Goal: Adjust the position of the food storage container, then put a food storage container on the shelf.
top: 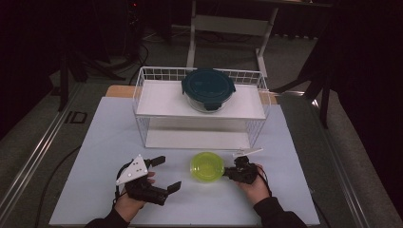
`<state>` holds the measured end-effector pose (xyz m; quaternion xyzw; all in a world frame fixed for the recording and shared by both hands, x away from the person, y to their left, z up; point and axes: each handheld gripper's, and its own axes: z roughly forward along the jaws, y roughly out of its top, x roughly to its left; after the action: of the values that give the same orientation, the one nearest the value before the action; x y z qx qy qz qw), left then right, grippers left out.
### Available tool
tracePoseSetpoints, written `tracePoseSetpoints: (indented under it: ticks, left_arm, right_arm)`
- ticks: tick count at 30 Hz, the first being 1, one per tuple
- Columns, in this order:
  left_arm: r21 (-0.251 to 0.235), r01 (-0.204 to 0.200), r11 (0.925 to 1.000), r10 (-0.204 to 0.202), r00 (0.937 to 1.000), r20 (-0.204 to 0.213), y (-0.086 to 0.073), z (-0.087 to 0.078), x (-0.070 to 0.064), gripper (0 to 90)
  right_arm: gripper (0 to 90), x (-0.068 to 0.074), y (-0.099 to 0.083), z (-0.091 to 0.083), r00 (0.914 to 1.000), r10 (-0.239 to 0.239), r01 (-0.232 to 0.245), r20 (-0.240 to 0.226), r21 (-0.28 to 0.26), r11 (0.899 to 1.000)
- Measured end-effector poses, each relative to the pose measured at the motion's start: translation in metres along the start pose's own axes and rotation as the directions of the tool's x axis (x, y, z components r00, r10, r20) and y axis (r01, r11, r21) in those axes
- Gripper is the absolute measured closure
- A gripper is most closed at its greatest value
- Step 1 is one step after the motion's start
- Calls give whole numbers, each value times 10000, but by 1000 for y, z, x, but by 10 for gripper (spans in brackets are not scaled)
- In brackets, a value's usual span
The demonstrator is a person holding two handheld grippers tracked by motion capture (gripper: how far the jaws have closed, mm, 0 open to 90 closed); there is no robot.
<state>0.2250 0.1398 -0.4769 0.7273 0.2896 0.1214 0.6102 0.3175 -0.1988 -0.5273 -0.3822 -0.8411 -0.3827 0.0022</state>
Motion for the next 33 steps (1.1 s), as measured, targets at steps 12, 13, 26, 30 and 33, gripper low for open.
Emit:
tracePoseSetpoints:
  ticks: [12, 13, 26, 30, 33]
  left_arm:
    - [93, 21, 10000, -21, 10000, 24, 0, 1, 0, 0]
    - [140, 10, 9999, -10, 10000, -17, 1, 1, 1, 0]
    - [1145, 547, 9919, -574, 9982, 197, 9, 10, 3, 0]
    - [1248, 672, 9899, -739, 9960, 501, 18, 17, 4, 0]
    - [1257, 755, 9892, -840, 9944, 635, 24, 21, 5, 0]
  right_arm:
    - [900, 7, 2, 6, 9999, -149, 148, 36, 196, 9997]
    - [900, 5, 1, 4, 9999, -99, 97, 108, 137, 9999]
    - [616, 7, 4, -58, 9957, -53, 178, 923, -1351, 9907]
    - [446, 15, 5, -71, 9965, 39, 111, 834, -1778, 9840]
    - [292, 18, 6, -75, 9989, 37, 53, 462, -1949, 9808]
